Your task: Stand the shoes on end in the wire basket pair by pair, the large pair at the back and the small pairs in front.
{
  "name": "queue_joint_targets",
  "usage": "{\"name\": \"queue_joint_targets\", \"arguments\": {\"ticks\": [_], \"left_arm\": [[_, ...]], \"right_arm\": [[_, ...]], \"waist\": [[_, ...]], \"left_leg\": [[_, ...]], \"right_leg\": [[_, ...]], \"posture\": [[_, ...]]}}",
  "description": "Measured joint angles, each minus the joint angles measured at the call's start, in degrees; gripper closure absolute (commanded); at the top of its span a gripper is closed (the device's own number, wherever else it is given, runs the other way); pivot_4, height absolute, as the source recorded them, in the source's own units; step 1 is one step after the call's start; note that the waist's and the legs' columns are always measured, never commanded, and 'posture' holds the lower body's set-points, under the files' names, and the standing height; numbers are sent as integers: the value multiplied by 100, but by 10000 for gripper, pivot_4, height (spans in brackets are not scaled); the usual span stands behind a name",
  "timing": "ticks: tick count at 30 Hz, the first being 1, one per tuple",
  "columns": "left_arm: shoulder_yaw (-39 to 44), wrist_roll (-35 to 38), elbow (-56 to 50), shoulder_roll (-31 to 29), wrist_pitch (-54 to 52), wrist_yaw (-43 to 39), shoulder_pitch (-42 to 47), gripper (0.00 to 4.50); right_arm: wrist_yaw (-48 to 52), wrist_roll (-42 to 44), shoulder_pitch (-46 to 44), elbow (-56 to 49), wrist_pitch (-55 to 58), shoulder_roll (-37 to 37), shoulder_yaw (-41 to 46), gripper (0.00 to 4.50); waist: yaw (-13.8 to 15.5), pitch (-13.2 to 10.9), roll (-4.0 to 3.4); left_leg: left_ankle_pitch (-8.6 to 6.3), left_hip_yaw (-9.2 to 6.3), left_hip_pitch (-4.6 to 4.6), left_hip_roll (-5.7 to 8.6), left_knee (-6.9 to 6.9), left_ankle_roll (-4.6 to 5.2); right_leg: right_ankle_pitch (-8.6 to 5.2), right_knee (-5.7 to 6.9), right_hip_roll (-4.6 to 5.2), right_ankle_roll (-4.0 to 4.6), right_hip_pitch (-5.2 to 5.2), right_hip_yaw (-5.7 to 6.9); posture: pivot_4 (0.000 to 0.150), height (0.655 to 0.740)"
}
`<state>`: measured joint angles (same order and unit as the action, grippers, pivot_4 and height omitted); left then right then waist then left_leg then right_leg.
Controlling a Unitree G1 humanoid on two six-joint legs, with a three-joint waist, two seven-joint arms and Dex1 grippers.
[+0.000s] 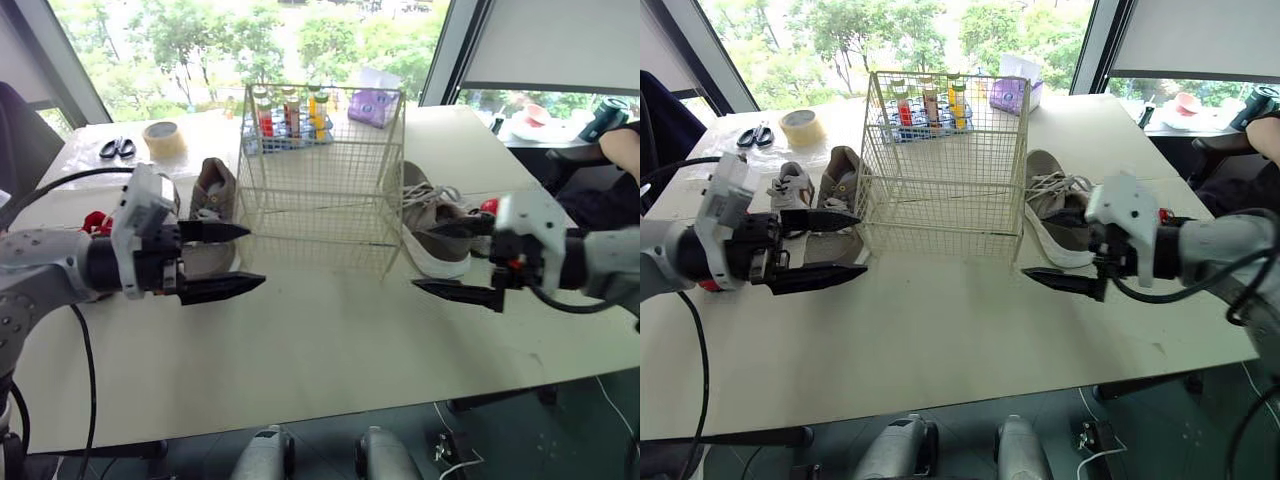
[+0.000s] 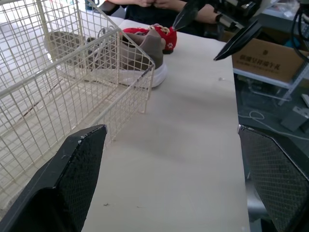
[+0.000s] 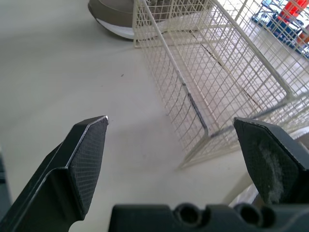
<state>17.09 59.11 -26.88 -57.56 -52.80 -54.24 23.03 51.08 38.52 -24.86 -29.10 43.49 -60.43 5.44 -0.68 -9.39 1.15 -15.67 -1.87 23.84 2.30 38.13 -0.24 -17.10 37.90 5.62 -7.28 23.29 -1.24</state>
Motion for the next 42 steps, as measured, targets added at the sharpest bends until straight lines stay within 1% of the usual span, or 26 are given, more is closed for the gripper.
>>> {"name": "queue_joint_targets", "arguments": {"ticks": [2,8,10,14,16,17,19,20,24,32,36,42], "left_arm": [[-76,-64,100,-3,17,-54,68,308],[-232,-133,132,35,90,-74,245,308],[-275,-142,124,55,91,-51,240,308],[-282,-176,107,94,155,-45,192,308],[-282,-213,94,112,208,-46,181,0],[-282,-229,92,122,223,-46,172,0],[-282,-243,90,128,244,-46,124,0],[-282,-258,88,130,261,-46,96,0],[-282,-367,87,145,371,-48,-17,0],[-282,-454,123,154,491,-86,-15,0],[-282,-500,220,154,496,-125,-7,0],[-295,-571,235,204,563,-192,89,0]], "right_arm": [[-96,-468,-407,266,-91,207,-578,0],[-157,-1606,-1455,1019,-247,875,-1922,0],[-110,-1957,-1640,1257,-349,1036,-2254,0],[3,-2411,-1858,1546,-504,1279,-2612,0],[97,-2644,-1945,1641,-602,1326,-2783,5691],[137,-2763,-1982,1700,-679,1332,-2867,9429],[226,-2953,-2010,1781,-793,1340,-2962,18757],[284,-3041,-2013,1833,-846,1362,-2980,24670],[470,-3237,-2046,2002,-980,1435,-2985,44626],[1027,-3555,-2116,2314,-1721,1345,-2999,44626],[1653,-3469,-2099,2429,-2206,979,-2863,44626],[2379,-3307,-2087,2542,-2754,858,-2693,44626]], "waist": [[-2,0,0],[-17,-1,0],[-2,-1,1],[5,-1,1],[5,-1,1],[4,-1,1],[4,-1,1],[6,-1,1],[4,-1,1],[15,-1,1],[11,-7,-2],[-24,-14,-11]], "left_leg": [[6,2,1,1,0,-10],[13,2,1,0,-2,-23],[14,1,3,1,-2,-24],[14,1,3,3,1,-24],[14,0,3,3,1,-24],[14,0,3,3,1,-24],[14,0,3,3,1,-24],[14,0,3,3,1,-24],[14,0,3,3,1,-24],[14,-1,4,6,1,-24],[13,-1,7,6,0,-23],[14,0,7,5,-2,-24]], "right_leg": [[0,0,0,0,2,-1],[0,2,-1,0,7,-2],[0,2,-1,0,7,-1],[0,2,0,0,5,-1],[0,4,0,0,5,-1],[0,4,0,0,6,-1],[0,4,0,0,5,0],[0,4,0,0,5,-1],[0,5,-1,0,6,0],[0,4,0,0,5,2],[0,2,1,0,7,2],[0,4,-1,0,13,0]], "posture": [[1500,7400],[1500,7400],[1500,7400],[1500,7400],[1500,7400],[1500,7400],[1500,7400],[1500,7400],[1500,7400],[1500,7400],[1500,7400],[1500,7400]]}}
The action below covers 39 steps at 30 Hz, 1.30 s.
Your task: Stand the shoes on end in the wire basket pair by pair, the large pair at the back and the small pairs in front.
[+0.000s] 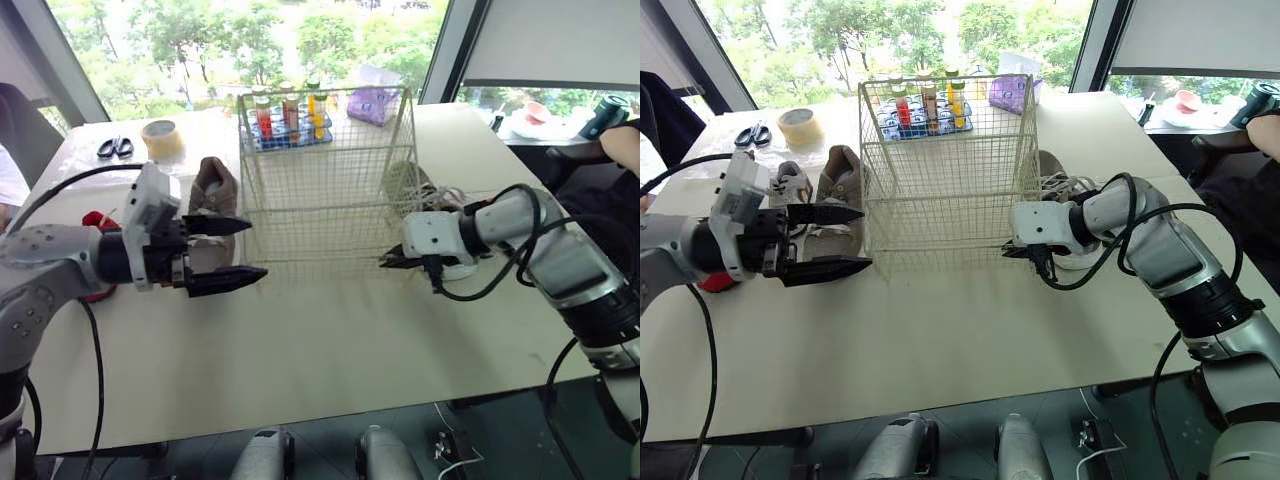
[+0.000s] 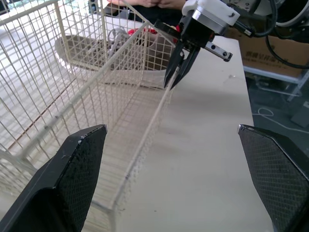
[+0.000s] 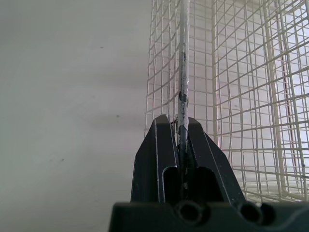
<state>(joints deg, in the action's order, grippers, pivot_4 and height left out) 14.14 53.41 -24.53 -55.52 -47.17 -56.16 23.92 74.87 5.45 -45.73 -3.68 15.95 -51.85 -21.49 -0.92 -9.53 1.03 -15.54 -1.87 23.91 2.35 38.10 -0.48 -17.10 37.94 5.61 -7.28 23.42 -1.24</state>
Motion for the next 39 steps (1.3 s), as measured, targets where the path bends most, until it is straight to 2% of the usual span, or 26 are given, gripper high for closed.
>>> {"name": "queue_joint_targets", "arguments": {"ticks": [20,39], "left_arm": [[-55,-35,6,56,22,46,65,0],[-191,-45,-24,88,28,143,152,0]], "right_arm": [[384,-87,168,487,-817,276,214,44626],[255,-351,-27,309,259,583,215,44626]], "waist": [[-3,-2,-2],[9,-2,-3]], "left_leg": [[3,0,-2,-2,1,-6],[5,0,-4,-4,1,-8]], "right_leg": [[0,2,-1,0,0,-1],[0,6,-2,0,0,-2]], "posture": [[1500,7400],[1500,7400]]}}
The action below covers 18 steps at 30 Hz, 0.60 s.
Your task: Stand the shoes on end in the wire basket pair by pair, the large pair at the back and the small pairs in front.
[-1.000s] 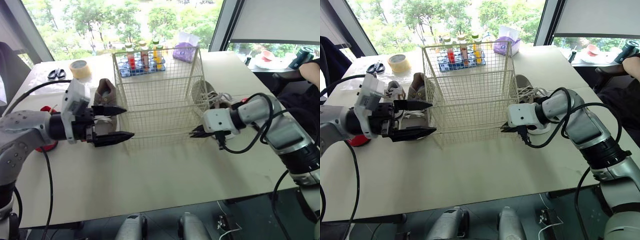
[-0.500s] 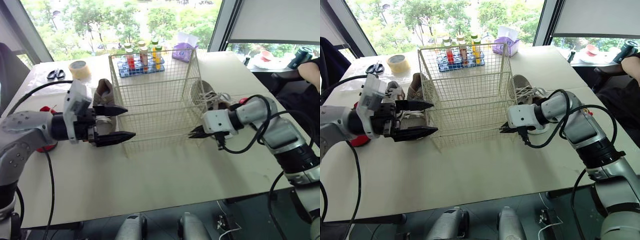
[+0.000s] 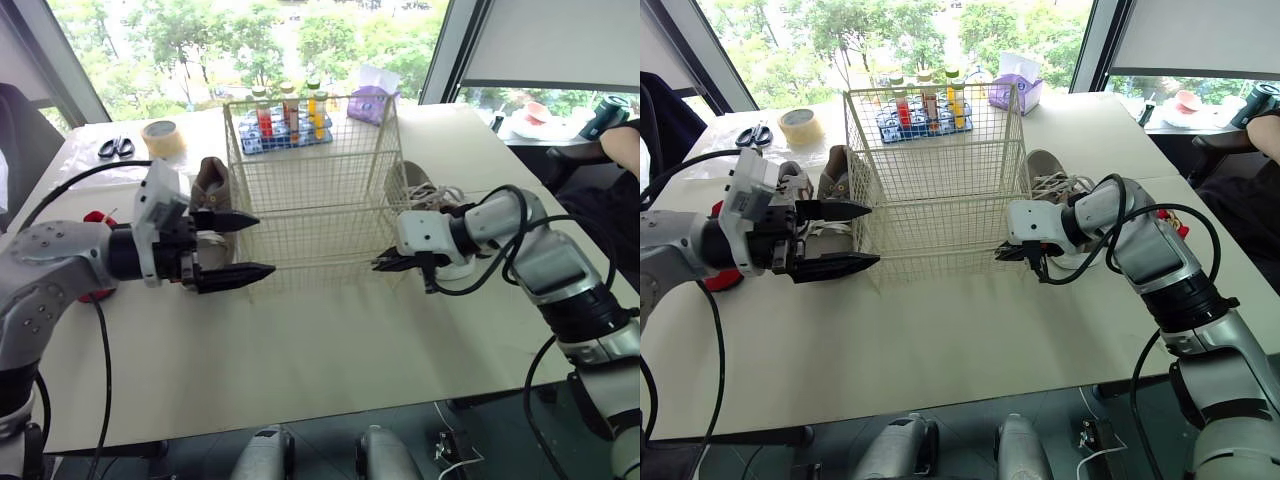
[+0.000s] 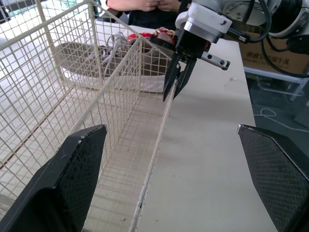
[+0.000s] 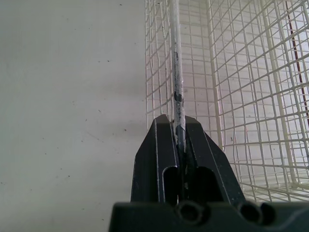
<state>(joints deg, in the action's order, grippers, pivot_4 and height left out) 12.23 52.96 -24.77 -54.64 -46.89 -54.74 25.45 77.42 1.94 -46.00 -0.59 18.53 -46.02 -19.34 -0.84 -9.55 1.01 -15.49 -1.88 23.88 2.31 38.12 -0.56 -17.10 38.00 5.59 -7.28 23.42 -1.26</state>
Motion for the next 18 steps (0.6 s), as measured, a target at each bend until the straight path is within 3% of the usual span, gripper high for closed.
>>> {"name": "queue_joint_targets", "arguments": {"ticks": [3,4,6,13,18], "left_arm": [[-7,-4,1,13,4,0,8,0],[-19,-12,3,27,12,-2,16,0],[-29,-36,5,42,17,-8,20,0],[-31,-124,17,88,21,-32,90,0],[-32,-124,9,135,20,-26,100,0]], "right_arm": [[1,-16,1,-22,-21,0,-3,44626],[0,-48,1,-22,-53,0,-4,39865],[-34,-84,0,-23,-128,-3,-4,35632],[-5,73,-7,-269,51,-111,222,780],[-203,990,-309,-1022,1155,-238,1225,240]], "waist": [[-1,0,0],[0,0,0],[1,0,0],[12,-1,-2],[9,-2,-2]], "left_leg": [[0,0,1,0,0,0],[0,0,1,0,0,0],[0,0,0,0,0,0],[0,0,2,1,0,0],[-2,-1,3,1,-1,3]], "right_leg": [[0,-1,0,0,1,0],[0,-1,0,0,1,0],[0,0,0,0,0,0],[0,-1,1,0,1,0],[0,-1,2,0,1,0]], "posture": [[1500,7400],[1500,7400],[1500,7400],[1500,7400],[1500,7400]]}}
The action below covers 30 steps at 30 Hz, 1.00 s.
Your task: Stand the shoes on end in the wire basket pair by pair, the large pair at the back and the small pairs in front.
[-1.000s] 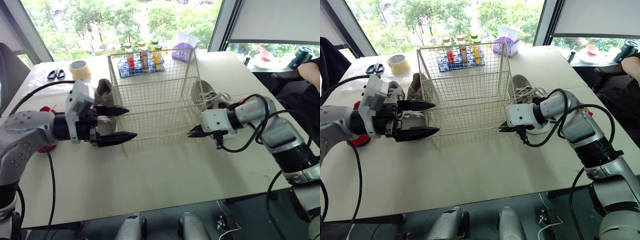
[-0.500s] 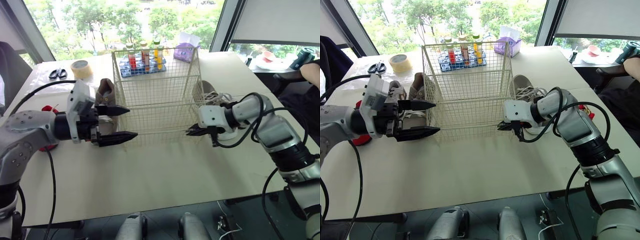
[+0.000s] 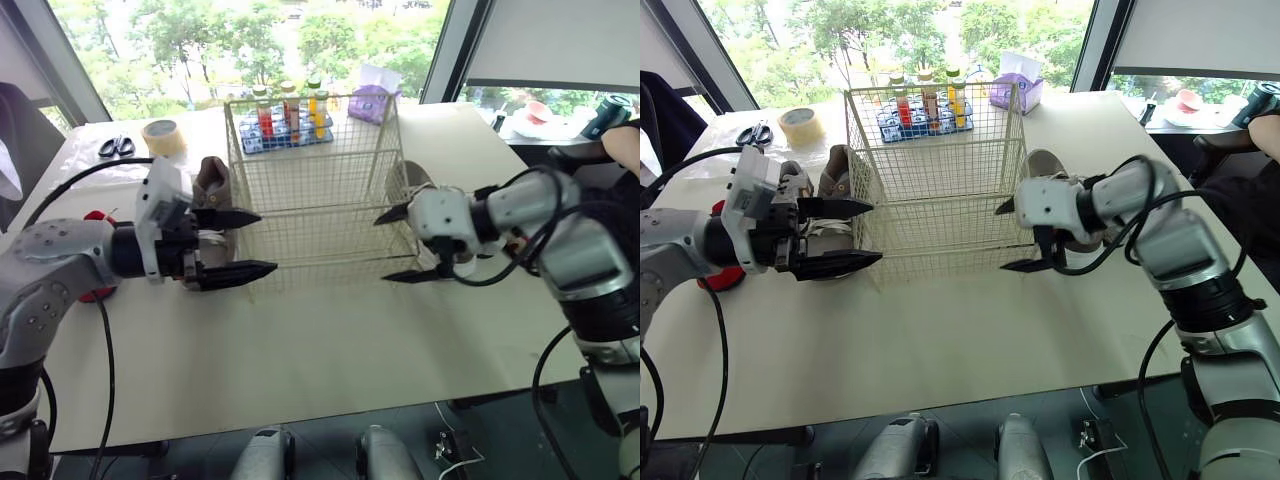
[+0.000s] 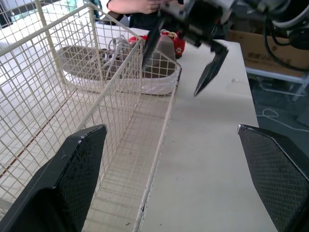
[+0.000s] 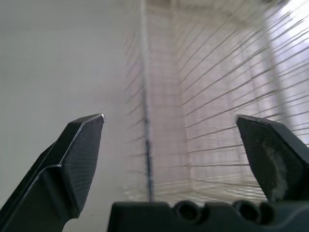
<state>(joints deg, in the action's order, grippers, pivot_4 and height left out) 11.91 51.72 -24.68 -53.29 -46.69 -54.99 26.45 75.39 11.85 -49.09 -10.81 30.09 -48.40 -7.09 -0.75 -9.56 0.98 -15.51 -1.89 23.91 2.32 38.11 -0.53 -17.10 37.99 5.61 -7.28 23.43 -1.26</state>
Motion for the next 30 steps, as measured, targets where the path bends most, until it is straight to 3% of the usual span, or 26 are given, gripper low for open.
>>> {"name": "queue_joint_targets", "arguments": {"ticks": [4,8,11,15,21,30], "left_arm": [[-15,-4,-6,37,0,-1,22,0],[-163,-64,112,129,46,-84,161,0],[-343,-141,293,242,106,-200,355,0],[-562,-307,527,364,214,-377,601,0],[-679,-438,651,416,245,-512,714,0],[-655,-483,565,415,208,-477,688,0]], "right_arm": [[-799,546,-177,-566,1432,-350,1196,240],[-2005,390,658,-948,2966,-622,1921,240],[-2879,186,1400,-1282,3940,-290,2321,240],[-3847,158,1847,-1969,5024,807,2929,240],[-4566,203,1985,-1978,5371,1829,3511,240],[-4924,263,2315,-956,4208,2005,3252,240]], "waist": [[57,1,2],[119,3,5],[137,3,1],[92,4,-4],[79,3,-6],[-9,3,-7]], "left_leg": [[-4,-4,1,1,0,5],[-11,1,0,4,2,18],[-8,3,2,4,0,15],[-4,5,3,2,-1,8],[-5,5,2,3,0,11],[-6,4,0,3,-1,13]], "right_leg": [[0,-8,7,0,-7,4],[0,-9,20,1,-8,1],[1,1,16,1,-1,0],[1,7,-1,1,3,-5],[1,6,-2,1,0,-4],[1,7,-4,0,-1,-3]], "posture": [[1500,7400],[1500,7400],[1500,7400],[1500,7400],[1500,7400],[1500,7400]]}}
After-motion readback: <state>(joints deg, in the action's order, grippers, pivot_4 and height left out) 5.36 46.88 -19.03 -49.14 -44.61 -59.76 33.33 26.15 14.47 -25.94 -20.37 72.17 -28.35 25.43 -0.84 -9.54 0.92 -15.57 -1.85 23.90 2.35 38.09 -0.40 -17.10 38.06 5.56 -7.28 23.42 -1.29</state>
